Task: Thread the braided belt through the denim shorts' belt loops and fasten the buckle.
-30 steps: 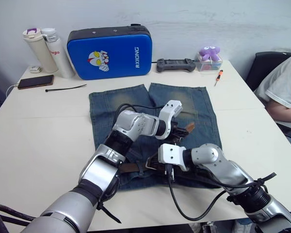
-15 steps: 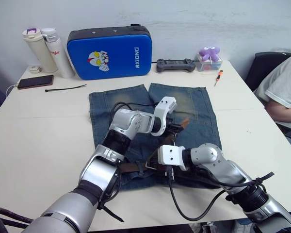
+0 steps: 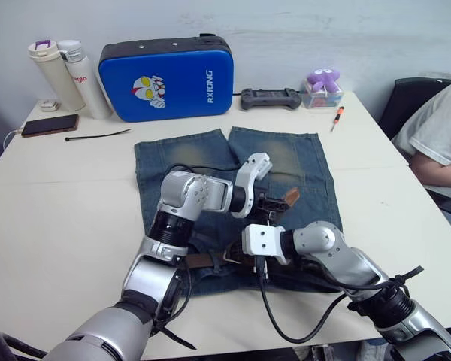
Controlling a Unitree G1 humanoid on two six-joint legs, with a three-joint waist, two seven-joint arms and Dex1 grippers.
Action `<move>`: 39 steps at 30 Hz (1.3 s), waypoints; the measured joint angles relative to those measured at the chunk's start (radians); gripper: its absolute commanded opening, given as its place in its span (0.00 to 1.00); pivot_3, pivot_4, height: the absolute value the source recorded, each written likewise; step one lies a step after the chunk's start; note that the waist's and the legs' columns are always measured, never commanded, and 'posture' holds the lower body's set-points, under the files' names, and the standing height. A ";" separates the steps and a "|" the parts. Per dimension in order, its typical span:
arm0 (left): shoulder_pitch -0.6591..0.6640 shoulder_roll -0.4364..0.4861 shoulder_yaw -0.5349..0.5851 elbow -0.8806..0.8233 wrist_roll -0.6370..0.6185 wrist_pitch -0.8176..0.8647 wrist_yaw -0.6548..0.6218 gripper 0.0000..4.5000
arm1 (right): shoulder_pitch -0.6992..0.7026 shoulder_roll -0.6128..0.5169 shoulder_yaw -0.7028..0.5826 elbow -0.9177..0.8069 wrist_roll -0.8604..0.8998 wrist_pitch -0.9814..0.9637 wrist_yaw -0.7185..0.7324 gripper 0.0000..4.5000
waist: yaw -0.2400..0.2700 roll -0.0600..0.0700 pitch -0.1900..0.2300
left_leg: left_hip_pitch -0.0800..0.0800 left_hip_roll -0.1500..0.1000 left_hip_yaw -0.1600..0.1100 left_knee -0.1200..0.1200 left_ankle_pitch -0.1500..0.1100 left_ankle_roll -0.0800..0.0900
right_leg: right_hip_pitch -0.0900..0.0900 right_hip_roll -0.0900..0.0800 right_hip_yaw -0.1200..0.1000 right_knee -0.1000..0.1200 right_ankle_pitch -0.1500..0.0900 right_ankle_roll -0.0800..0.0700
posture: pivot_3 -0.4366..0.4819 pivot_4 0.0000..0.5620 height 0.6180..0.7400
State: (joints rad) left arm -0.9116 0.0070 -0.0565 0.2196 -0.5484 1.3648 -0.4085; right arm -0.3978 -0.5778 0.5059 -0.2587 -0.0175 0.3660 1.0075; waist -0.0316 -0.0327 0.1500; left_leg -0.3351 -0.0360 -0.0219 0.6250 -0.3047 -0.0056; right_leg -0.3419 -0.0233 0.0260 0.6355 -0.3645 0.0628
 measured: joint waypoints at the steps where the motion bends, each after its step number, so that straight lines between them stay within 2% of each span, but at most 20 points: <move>1: 0.006 -0.002 0.001 -0.015 -0.002 0.004 0.000 0.00 | 0.000 -0.001 -0.005 -0.027 0.006 0.046 0.006 0.01 | 0.001 0.001 0.002 | -0.001 0.000 0.000 -0.001 0.000 0.000 | -0.001 0.000 0.000 0.000 0.000 0.000 | 0.48 0.27 1.00; 3: 0.016 -0.011 0.004 -0.027 -0.008 0.011 0.001 0.00 | -0.003 -0.015 -0.021 -0.089 0.048 0.160 0.026 0.01 | 0.005 0.005 0.008 | -0.006 0.000 0.000 -0.002 0.000 -0.001 | -0.006 0.000 0.000 -0.001 0.000 0.000 | 0.48 0.27 1.00; 7: 0.022 -0.030 0.018 -0.049 -0.018 0.021 0.005 0.00 | -0.029 -0.065 -0.045 -0.189 0.122 0.333 0.052 0.01 | 0.020 0.009 0.011 | -0.035 0.000 0.000 0.006 0.003 0.006 | -0.035 0.000 -0.001 0.004 0.000 0.000 | 0.48 0.27 1.00; 11: 0.035 -0.043 0.026 -0.060 -0.037 0.020 0.016 0.00 | -0.070 -0.123 -0.067 -0.276 0.216 0.503 0.073 0.01 | 0.045 0.011 0.016 | -0.047 -0.001 -0.003 0.006 0.004 0.010 | -0.046 0.000 -0.003 0.002 0.000 0.000 | 0.48 0.27 1.00; 12: 0.038 -0.045 0.027 -0.066 -0.041 0.020 0.019 0.00 | -0.081 -0.134 -0.075 -0.296 0.244 0.545 0.075 0.01 | 0.052 0.011 0.016 | -0.054 -0.001 -0.004 0.009 0.004 0.010 | -0.052 0.000 -0.005 0.003 0.000 0.000 | 0.48 0.27 1.00; 17: 0.053 -0.060 0.028 -0.111 -0.066 0.015 0.026 0.00 | -0.125 -0.193 -0.136 -0.373 0.380 0.704 0.081 0.01 | 0.058 0.012 0.020 | -0.071 -0.002 -0.007 0.021 0.004 0.012 | -0.065 -0.001 -0.008 0.008 0.000 0.000 | 0.48 0.27 1.00; 26: 0.050 -0.065 -0.008 -0.143 -0.089 -0.011 0.024 0.00 | -0.165 -0.280 -0.271 -0.441 0.600 0.861 0.074 0.01 | 0.059 0.015 0.026 | -0.071 -0.004 -0.007 0.025 0.007 0.016 | -0.064 -0.003 -0.008 0.014 0.002 -0.001 | 0.48 0.27 1.00; 29: 0.046 -0.062 -0.032 -0.140 -0.086 -0.026 0.023 0.00 | -0.167 -0.317 -0.278 -0.448 0.628 0.871 0.055 0.01 | 0.059 0.015 0.026 | -0.071 -0.005 -0.007 0.026 0.007 0.016 | -0.064 -0.003 -0.008 0.015 0.002 -0.001 | 0.48 0.27 1.00; 30: 0.045 -0.059 -0.041 -0.138 -0.084 -0.032 0.023 0.00 | -0.165 -0.326 -0.278 -0.451 0.630 0.871 0.046 0.01 | 0.059 0.015 0.026 | -0.071 -0.005 -0.007 0.026 0.007 0.016 | -0.064 -0.003 -0.008 0.015 0.002 -0.001 | 0.48 0.27 1.00; 34: 0.086 0.052 -0.035 -0.122 -0.057 0.005 0.019 0.00 | -0.127 -0.491 -0.318 -0.348 0.520 0.904 -0.080 0.01 | 0.055 0.016 0.026 | -0.071 -0.005 -0.007 0.027 0.008 0.016 | -0.065 -0.003 -0.007 0.018 0.002 -0.002 | 0.48 0.27 1.00; 39: 0.085 0.035 -0.051 -0.125 -0.052 0.008 0.010 0.00 | -0.100 -0.494 -0.274 -0.343 0.494 0.854 -0.102 0.01 | 0.059 0.016 0.027 | -0.072 -0.005 -0.007 0.027 0.008 0.016 | -0.066 -0.003 -0.007 0.019 0.002 -0.002 | 0.48 0.27 1.00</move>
State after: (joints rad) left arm -0.8264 0.0417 -0.1070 0.0947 -0.6006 1.3725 -0.3983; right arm -0.4975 -1.0720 0.2322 -0.6019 0.4764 1.2196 0.9059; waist 0.0274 -0.0170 0.1766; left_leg -0.4067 -0.0413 -0.0286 0.6521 -0.2962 0.0102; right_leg -0.4074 -0.0264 0.0190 0.6544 -0.3625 0.0612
